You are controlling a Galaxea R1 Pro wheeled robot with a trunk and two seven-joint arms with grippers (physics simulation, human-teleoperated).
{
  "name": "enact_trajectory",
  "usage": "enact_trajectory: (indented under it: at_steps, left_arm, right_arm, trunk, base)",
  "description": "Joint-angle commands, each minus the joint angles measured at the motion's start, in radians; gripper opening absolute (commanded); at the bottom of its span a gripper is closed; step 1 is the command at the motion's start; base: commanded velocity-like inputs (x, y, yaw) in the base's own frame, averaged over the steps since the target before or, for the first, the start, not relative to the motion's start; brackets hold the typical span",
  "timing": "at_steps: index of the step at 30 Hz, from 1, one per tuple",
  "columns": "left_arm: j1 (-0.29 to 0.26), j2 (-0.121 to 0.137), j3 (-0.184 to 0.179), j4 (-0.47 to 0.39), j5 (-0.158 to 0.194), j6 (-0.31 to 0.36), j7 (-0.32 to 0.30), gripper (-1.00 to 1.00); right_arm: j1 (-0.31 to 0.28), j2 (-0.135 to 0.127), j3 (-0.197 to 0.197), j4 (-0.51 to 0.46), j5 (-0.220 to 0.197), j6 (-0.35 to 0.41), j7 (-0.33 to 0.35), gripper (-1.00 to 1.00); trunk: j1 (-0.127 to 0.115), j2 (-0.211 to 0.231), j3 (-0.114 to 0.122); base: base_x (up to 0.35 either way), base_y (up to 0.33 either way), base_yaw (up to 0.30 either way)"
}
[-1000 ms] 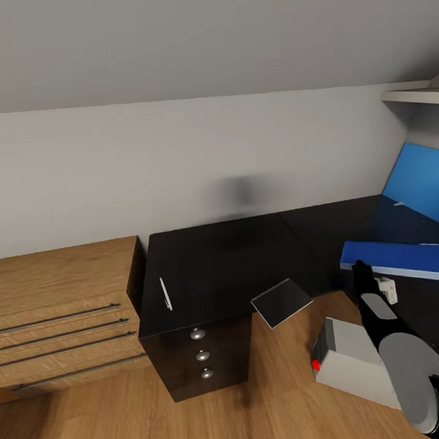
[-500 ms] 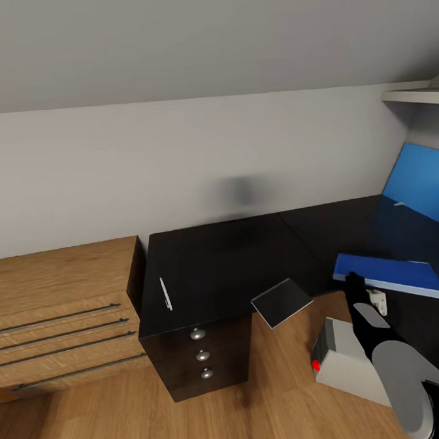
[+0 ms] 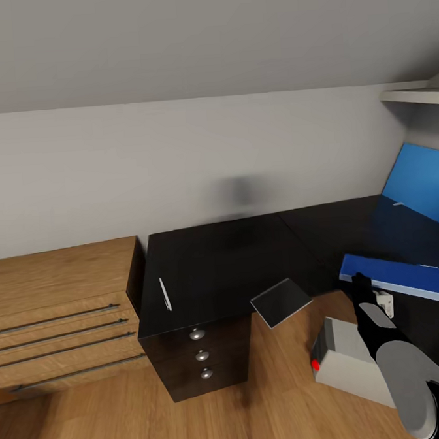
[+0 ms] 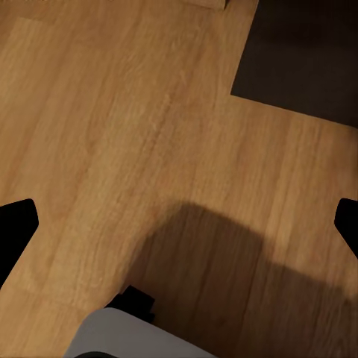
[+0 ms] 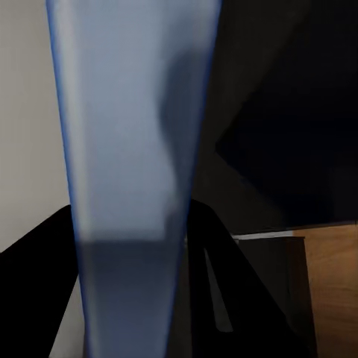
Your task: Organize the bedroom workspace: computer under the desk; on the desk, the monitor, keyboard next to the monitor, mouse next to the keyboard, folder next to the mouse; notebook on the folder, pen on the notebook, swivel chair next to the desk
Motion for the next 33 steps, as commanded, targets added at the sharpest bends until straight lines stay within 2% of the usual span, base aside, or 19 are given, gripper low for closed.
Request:
enact_trajectory:
  at_steps: [1, 10, 17, 22, 24, 33]
  left_arm:
    - [-0.001, 0.001, -0.008, 0.0, 0.008, -0.005, 0.007, 1.0]
    - [-0.001, 0.004, -0.008, -0.001, 0.008, -0.005, 0.007, 1.0]
    - [-0.001, 0.005, -0.008, 0.0, 0.007, -0.005, 0.008, 1.0]
    - [-0.001, 0.005, -0.008, 0.0, 0.007, -0.005, 0.009, 1.0]
    - [-0.001, 0.005, -0.008, 0.0, 0.007, -0.005, 0.009, 1.0]
    - [-0.001, 0.01, -0.007, 0.003, 0.009, -0.002, 0.004, 1.0]
  right_arm:
    - [-0.001, 0.0, -0.002, 0.002, -0.011, -0.002, 0.008, -1.0]
    - [-0.001, -0.001, -0.003, 0.002, -0.012, -0.002, 0.008, -1.0]
    - [0.0, -0.003, -0.002, 0.002, -0.009, 0.008, 0.005, -1.0]
    - [0.001, -0.035, -0.002, 0.003, -0.011, 0.162, 0.006, -1.0]
    - [0.001, -0.046, -0.003, 0.003, -0.014, 0.201, 0.006, -1.0]
    - [0.001, -0.059, -0.005, 0.004, -0.015, 0.229, 0.004, -1.0]
  trunk:
    - [0.0, -0.001, -0.001]
    - [0.0, -0.001, -0.004]
    - [0.0, -0.001, -0.004]
    - [0.0, -0.001, -0.004]
    - [0.0, -0.001, -0.004]
    - [0.0, -0.001, -0.004]
  base:
    - [0.0, 0.0, -0.143]
    - [0.0, 0.0, -0.217]
    - [0.0, 0.0, -0.049]
    - [0.0, 0.0, -0.001]
    - [0.0, 0.0, 0.0]
    - [0.059, 0.0, 0.0]
